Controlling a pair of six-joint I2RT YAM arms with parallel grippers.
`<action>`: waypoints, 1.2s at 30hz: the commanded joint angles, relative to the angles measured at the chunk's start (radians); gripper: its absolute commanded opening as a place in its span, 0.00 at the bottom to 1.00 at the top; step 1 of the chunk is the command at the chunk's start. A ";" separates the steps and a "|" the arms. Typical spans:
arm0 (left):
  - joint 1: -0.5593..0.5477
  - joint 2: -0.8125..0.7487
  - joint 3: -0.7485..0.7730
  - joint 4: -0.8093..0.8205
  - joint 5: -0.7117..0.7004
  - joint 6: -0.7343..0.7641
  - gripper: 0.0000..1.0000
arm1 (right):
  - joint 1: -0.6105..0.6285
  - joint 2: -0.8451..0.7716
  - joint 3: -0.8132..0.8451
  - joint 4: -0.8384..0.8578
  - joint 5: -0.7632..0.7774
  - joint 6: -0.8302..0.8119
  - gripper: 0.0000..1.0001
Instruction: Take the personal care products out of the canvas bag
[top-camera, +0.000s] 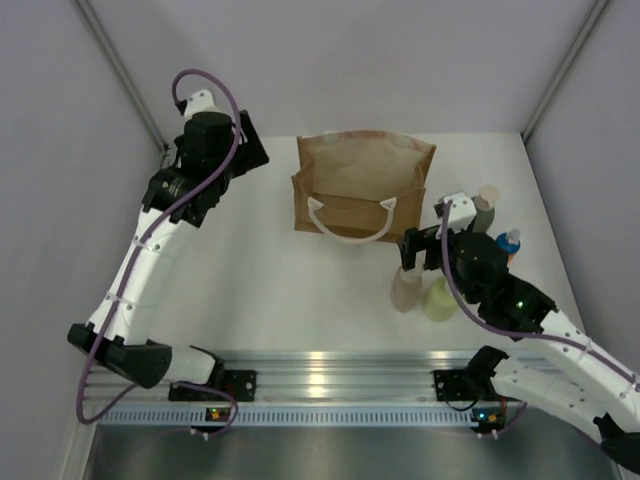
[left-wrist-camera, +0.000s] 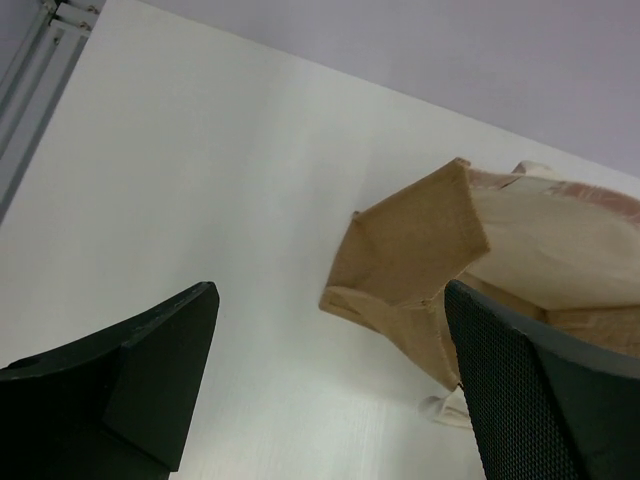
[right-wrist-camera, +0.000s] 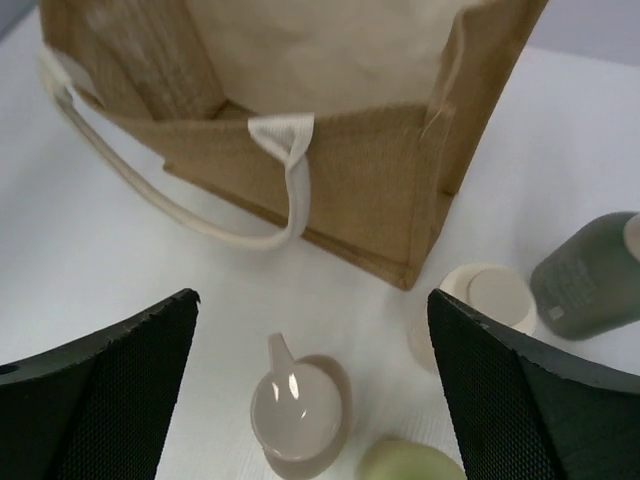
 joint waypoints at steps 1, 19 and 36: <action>0.003 -0.068 -0.055 -0.019 -0.027 0.063 0.99 | 0.015 -0.003 0.165 -0.030 0.106 -0.006 0.95; 0.003 -0.409 -0.424 -0.041 -0.191 0.164 0.99 | -0.143 -0.001 0.768 -0.748 0.468 0.135 1.00; 0.003 -0.497 -0.402 -0.056 -0.317 0.244 0.99 | -0.143 -0.144 0.637 -0.802 0.499 0.107 0.99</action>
